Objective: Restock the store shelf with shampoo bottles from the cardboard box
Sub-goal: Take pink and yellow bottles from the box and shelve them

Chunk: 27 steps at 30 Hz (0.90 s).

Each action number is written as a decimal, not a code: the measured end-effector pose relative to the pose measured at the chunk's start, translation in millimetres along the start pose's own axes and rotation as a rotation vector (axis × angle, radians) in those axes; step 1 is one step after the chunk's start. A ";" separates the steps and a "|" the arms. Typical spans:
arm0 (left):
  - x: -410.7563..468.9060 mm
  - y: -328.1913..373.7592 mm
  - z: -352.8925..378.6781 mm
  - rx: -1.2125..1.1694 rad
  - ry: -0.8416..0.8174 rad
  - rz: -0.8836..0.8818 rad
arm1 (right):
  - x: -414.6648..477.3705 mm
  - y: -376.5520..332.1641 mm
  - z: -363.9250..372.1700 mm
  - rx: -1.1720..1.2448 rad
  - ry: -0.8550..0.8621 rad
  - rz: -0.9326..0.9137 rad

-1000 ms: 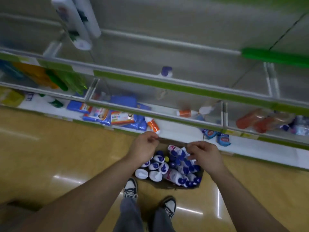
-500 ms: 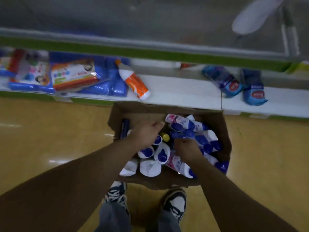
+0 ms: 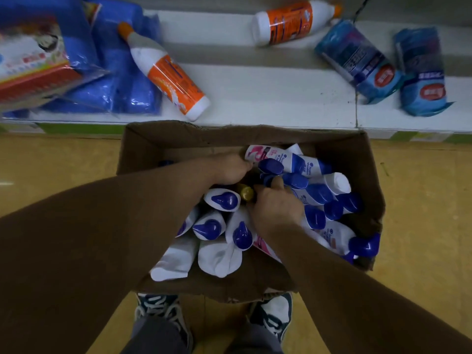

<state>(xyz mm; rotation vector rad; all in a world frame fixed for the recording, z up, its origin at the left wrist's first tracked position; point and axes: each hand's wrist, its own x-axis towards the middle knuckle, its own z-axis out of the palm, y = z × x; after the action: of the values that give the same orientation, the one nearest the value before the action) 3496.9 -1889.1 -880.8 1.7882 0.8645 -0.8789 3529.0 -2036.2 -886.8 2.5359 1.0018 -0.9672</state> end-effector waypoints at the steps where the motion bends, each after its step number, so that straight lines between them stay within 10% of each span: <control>1: 3.1 0.7 0.2 -0.010 -0.018 0.001 | 1.8 -0.8 1.7 -0.006 0.019 -0.001; 27: -175.9 49.2 -54.2 -0.613 0.165 0.056 | -123.4 18.7 -141.6 0.656 0.280 -0.195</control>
<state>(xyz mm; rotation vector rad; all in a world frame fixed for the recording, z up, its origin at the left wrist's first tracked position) 3461.9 -1885.8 -693.6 1.3440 1.0481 -0.3689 3544.2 -2050.8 -699.2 3.2298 1.1751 -1.1680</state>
